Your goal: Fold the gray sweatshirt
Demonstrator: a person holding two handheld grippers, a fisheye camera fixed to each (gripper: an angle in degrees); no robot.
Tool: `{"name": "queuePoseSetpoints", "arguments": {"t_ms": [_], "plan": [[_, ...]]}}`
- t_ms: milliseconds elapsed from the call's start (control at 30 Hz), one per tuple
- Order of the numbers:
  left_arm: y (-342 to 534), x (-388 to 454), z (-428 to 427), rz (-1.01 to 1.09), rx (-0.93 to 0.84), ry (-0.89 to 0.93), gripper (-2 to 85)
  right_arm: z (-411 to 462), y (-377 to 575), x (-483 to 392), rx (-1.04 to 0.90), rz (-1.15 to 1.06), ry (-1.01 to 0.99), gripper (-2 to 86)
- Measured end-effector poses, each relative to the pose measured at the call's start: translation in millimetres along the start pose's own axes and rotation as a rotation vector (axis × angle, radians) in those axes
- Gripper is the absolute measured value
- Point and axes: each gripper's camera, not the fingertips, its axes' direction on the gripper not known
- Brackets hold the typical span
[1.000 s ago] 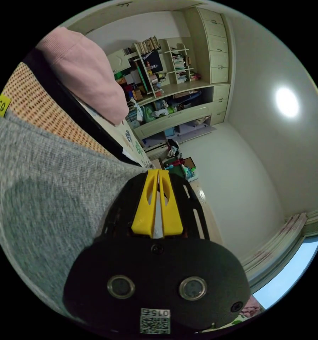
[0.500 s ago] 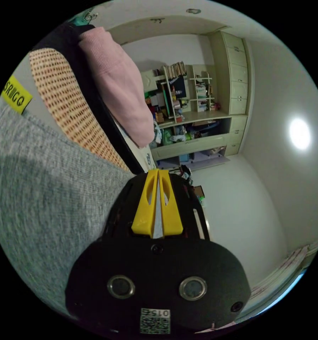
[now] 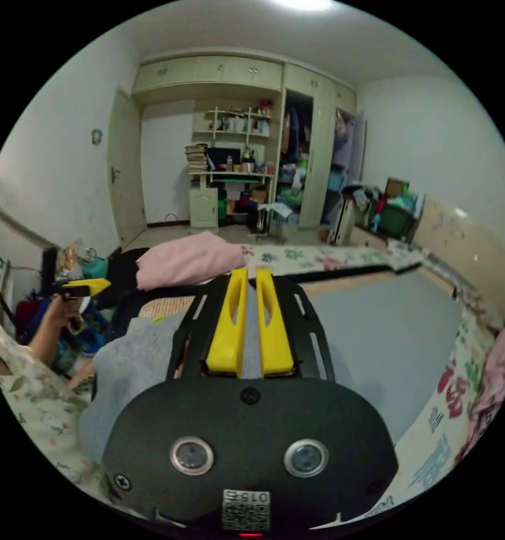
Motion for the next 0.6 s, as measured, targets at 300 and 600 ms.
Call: {"name": "queuePoseSetpoints", "arguments": {"t_ms": [300,600], "plan": [[-182,-84,213,-0.05,-0.322,0.275,13.8,-69,49,141,-0.149,0.463,0.016,17.5],[-281,-153,349,-0.069,-0.515,0.247,16.0,-91,39,179,-0.331,0.57,-0.071,20.3]]}}
